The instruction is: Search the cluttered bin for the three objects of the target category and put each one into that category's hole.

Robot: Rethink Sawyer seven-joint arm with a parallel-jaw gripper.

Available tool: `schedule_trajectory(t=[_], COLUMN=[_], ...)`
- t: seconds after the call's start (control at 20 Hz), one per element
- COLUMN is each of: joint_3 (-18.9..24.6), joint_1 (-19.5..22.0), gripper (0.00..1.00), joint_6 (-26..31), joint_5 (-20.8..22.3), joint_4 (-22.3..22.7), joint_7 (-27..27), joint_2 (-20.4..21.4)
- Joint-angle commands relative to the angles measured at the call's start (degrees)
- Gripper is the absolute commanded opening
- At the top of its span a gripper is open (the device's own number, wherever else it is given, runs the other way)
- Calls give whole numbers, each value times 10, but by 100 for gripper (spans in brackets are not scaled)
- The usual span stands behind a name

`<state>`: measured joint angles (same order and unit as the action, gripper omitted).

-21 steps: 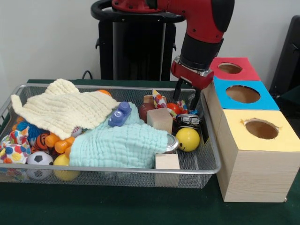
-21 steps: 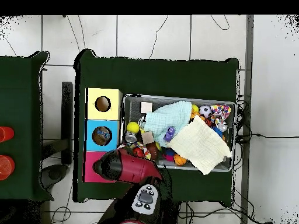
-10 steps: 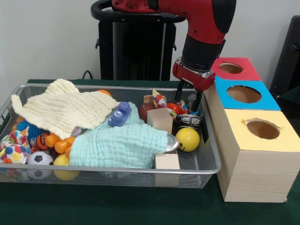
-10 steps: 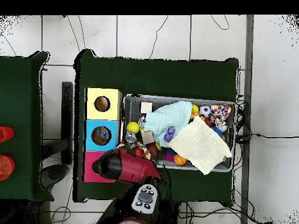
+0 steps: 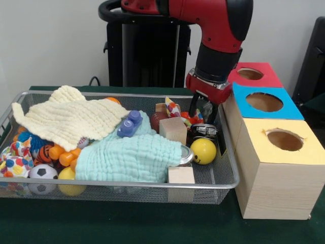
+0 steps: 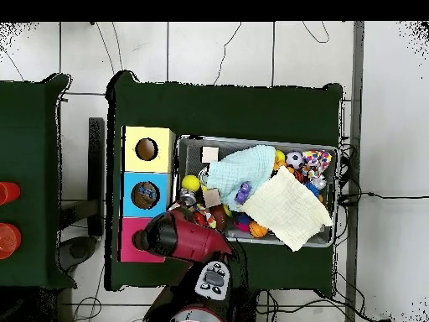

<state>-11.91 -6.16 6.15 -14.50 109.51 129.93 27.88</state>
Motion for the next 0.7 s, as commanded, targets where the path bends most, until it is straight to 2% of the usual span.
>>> schedule_trajectory(t=[0.05,0.2,0.3,0.4,0.45,0.55,0.7], joint_3=[127,150,124,76,33,5,25], joint_1=[17,25,-1,-51,-92,-120,-107], gripper=[100,100,100,100,100,100,100], joint_6=[-56,-26,-14,20,55,106,139], joint_5=[-38,-74,-101,-147,-176,-203,-222], joint_4=[30,49,47,45,37,36,49], joint_7=[138,164,182,214,241,267,270], joint_2=[-28,-24,-26,-30,-38,-41,-33])
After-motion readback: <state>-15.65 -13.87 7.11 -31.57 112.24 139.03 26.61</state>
